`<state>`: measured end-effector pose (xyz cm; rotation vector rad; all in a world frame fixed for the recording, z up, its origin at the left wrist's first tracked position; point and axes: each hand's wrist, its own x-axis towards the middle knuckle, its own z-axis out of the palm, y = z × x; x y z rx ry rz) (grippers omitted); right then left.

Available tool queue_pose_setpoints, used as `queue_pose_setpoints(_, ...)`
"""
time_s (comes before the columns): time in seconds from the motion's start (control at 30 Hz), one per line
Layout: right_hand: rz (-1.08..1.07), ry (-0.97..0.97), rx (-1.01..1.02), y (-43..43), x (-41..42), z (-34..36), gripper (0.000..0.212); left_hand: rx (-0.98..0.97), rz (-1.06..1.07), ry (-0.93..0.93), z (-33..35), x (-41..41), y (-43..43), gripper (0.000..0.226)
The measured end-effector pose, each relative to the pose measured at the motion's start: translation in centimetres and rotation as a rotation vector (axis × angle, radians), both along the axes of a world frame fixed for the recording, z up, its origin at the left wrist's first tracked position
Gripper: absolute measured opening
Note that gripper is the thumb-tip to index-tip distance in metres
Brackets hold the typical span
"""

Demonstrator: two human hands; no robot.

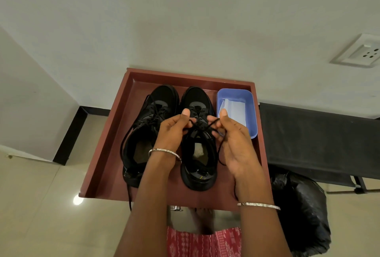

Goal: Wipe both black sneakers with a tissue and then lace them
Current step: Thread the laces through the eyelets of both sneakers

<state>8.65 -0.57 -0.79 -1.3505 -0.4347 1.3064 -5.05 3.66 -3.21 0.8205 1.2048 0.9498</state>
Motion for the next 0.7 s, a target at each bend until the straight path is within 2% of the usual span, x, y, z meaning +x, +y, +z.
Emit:
queue_pose_setpoints(0.1,-0.041,0.184,0.068,0.8,-1.5,0.1,0.029,-0.062,0.059,-0.178,0.0,1.0,0.1,0.039)
queue_pose_setpoints(0.2,-0.139,0.148,0.023,1.4,-1.7,-0.8,0.027,-0.085,0.119,-0.23,0.1,1.5,0.3,0.032)
queue_pose_setpoints(0.33,-0.249,0.241,-0.011,2.0,-2.0,-1.7,0.028,-0.163,0.264,-0.301,-0.3,2.0,0.5,0.029)
queue_pose_setpoints(0.43,-0.276,0.279,-0.008,2.1,-2.2,-1.7,0.027,-0.175,0.294,-0.333,-0.4,2.1,0.3,0.027)
queue_pose_setpoints(0.53,-0.26,0.233,0.004,2.0,-2.1,-1.3,0.025,-0.066,0.188,-0.226,-0.8,1.9,0.2,0.023)
queue_pose_setpoints(0.7,-0.095,0.045,0.102,1.8,-2.2,-1.2,0.022,0.189,0.025,-0.008,-1.2,1.6,0.1,0.024)
